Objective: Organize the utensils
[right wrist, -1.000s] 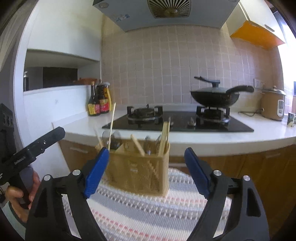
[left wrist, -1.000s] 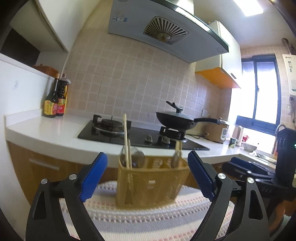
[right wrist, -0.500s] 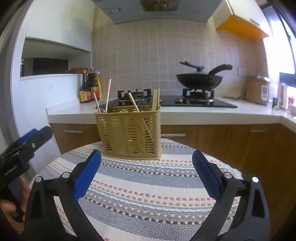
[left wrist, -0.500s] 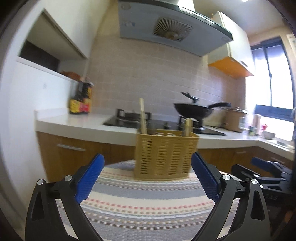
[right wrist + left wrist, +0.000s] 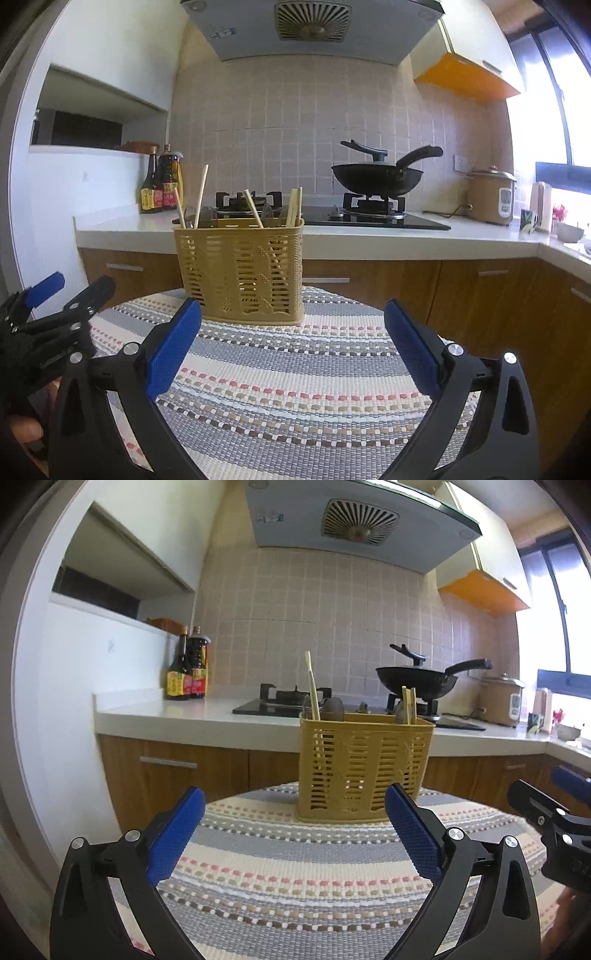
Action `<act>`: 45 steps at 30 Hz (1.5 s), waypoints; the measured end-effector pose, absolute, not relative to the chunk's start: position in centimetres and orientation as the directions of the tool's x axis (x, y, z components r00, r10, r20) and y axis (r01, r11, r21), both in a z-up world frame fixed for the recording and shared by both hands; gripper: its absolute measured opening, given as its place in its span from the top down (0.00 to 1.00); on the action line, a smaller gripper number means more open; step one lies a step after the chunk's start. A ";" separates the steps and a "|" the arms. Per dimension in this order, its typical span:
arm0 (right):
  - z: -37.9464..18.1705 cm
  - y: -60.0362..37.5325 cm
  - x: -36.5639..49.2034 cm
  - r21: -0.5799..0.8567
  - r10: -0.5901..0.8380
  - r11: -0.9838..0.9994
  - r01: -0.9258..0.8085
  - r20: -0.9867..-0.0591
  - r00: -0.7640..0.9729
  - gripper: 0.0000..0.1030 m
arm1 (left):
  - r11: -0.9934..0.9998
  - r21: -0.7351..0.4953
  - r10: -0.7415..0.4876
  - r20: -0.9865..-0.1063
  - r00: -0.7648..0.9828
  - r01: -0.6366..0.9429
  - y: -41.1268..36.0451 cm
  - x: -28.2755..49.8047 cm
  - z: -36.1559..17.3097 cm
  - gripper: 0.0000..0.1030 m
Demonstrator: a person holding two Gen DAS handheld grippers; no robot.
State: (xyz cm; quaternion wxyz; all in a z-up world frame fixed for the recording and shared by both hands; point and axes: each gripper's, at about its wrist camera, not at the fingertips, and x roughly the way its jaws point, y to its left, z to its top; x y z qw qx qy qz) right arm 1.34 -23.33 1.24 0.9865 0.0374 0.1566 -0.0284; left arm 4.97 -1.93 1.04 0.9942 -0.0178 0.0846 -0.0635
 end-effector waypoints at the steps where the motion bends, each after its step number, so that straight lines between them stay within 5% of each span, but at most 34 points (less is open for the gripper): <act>1: 1.2 -23.2 1.4 0.062 -0.036 0.996 0.058 -0.315 0.948 0.08 | 0.992 -0.039 -0.124 -0.163 0.979 0.119 -1.9 4.9 1.0 0.08; 45: 0.4 -24.2 2.4 0.119 -0.002 0.992 0.051 -0.375 0.927 0.08 | 0.994 0.038 -0.095 -0.205 0.974 0.105 -3.6 5.1 0.6 0.07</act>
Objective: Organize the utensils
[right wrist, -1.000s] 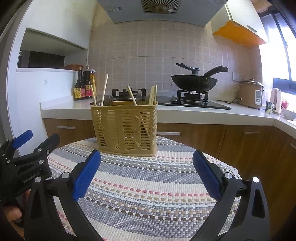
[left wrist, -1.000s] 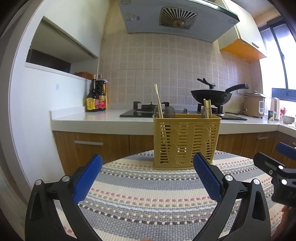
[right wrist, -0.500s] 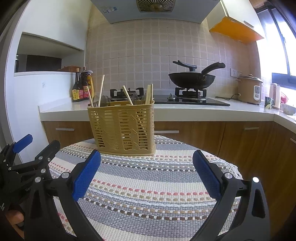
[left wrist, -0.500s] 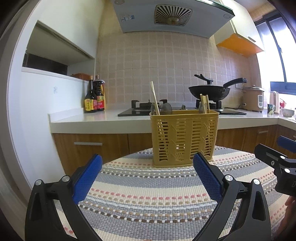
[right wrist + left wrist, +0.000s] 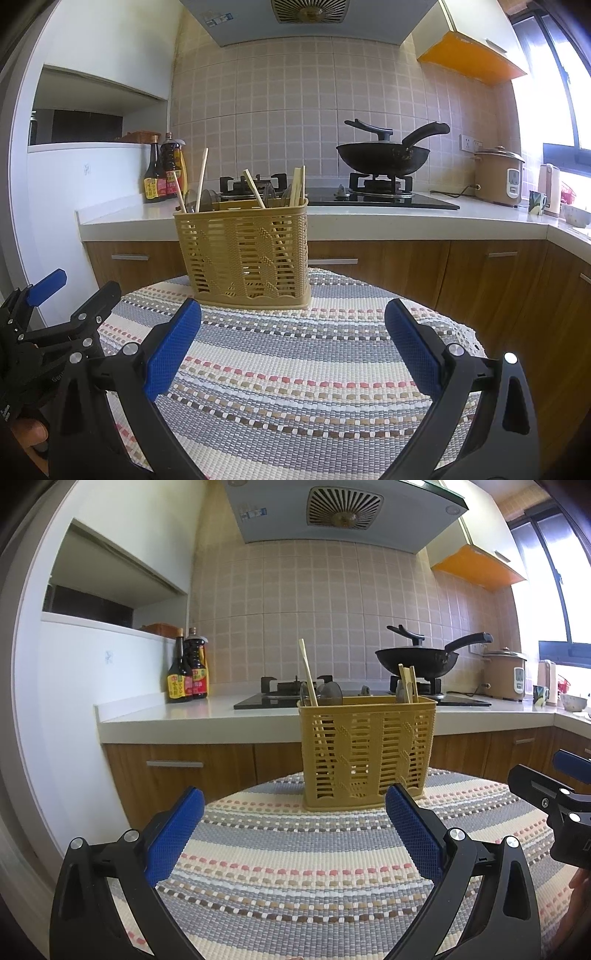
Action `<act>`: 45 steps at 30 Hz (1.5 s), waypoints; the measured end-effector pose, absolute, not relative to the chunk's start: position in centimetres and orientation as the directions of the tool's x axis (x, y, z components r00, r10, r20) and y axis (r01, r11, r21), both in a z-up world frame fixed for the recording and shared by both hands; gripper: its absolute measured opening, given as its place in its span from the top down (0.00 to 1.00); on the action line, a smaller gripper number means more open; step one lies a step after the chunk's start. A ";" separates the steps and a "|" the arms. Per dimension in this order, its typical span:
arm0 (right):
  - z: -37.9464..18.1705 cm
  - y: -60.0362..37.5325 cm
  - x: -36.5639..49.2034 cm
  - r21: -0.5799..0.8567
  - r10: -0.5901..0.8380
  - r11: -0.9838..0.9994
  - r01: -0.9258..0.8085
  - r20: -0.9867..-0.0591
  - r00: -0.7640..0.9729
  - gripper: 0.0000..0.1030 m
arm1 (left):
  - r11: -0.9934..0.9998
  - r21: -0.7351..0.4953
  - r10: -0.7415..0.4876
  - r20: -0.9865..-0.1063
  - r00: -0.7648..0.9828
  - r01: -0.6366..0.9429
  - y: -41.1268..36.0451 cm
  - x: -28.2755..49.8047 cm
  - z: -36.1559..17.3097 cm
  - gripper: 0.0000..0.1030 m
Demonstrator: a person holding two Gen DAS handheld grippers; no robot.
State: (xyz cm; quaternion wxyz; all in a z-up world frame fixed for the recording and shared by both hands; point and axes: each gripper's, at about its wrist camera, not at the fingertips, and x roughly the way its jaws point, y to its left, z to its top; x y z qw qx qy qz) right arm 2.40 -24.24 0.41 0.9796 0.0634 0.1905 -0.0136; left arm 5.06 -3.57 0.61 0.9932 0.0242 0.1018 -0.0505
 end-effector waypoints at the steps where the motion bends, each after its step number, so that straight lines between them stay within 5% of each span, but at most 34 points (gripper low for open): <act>1: 0.4 -24.2 2.4 0.119 -0.002 0.992 0.050 -0.375 0.927 0.08 | 0.994 0.038 -0.096 -0.206 0.974 0.106 -3.6 5.1 0.6 0.07; 45: 0.1 -24.3 2.7 0.123 0.003 0.991 0.048 -0.388 0.922 0.08 | 0.992 0.038 -0.105 -0.227 0.968 0.116 -3.7 5.3 0.3 0.07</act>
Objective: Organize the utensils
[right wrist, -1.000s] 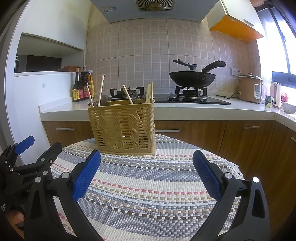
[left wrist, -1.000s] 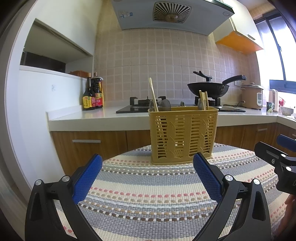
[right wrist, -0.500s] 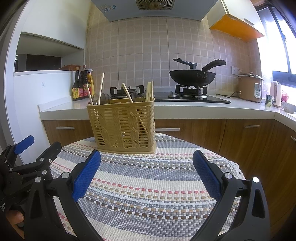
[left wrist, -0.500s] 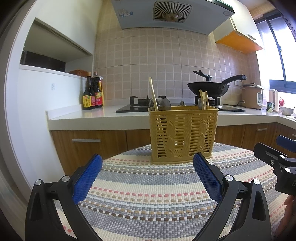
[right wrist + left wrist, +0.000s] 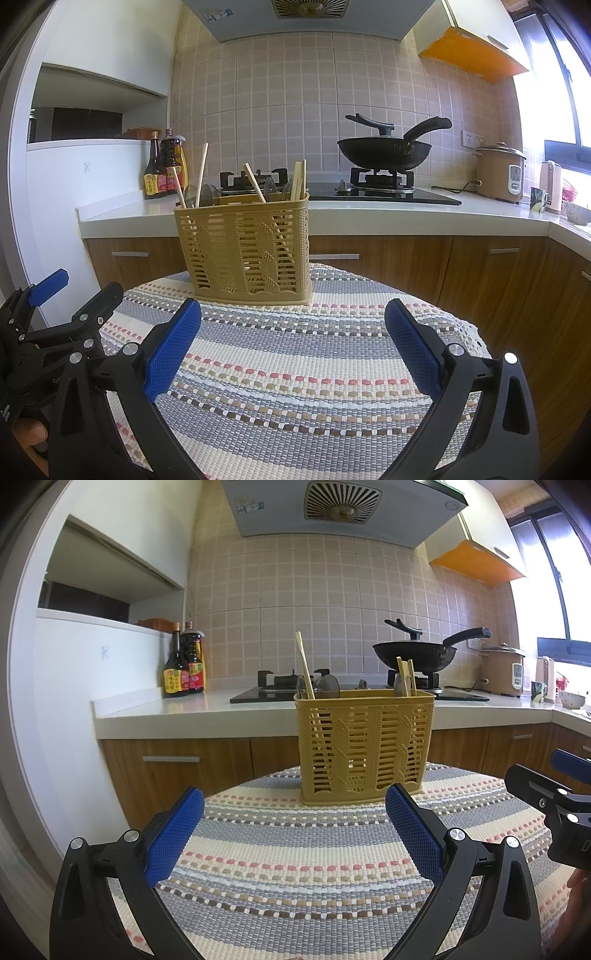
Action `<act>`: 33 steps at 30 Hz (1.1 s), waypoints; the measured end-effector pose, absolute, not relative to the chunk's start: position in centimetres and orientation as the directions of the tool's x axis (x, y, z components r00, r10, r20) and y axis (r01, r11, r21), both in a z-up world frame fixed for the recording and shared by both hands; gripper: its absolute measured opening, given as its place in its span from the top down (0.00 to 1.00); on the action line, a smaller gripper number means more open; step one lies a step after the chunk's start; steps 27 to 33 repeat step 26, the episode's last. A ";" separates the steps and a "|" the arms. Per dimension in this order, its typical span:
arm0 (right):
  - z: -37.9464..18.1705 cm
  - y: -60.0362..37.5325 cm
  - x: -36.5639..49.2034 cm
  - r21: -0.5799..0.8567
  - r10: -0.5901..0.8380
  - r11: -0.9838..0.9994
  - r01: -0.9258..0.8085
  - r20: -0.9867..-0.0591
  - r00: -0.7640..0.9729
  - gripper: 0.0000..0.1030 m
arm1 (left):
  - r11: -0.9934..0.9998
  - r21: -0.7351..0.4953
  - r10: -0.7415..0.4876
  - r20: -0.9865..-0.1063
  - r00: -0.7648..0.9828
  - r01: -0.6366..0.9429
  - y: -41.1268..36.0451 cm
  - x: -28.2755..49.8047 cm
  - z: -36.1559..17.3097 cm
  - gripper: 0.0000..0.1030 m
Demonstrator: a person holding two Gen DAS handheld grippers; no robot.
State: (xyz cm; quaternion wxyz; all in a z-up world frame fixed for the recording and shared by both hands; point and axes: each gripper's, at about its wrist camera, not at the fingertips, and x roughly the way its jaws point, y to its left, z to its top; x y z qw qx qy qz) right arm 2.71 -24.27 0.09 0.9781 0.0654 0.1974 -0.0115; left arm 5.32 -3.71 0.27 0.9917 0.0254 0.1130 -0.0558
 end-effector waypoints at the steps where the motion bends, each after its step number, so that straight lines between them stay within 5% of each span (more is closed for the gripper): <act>1: 0.1 -24.3 2.7 0.124 0.003 0.991 0.049 -0.388 0.922 0.08 | 0.993 0.037 -0.104 -0.226 0.968 0.116 -3.7 5.3 0.3 0.07; 33: 0.2 -24.6 2.7 0.134 -0.004 0.989 0.061 -0.389 0.921 0.08 | 0.993 -0.041 -0.118 -0.249 0.961 0.112 -2.0 5.7 0.6 0.07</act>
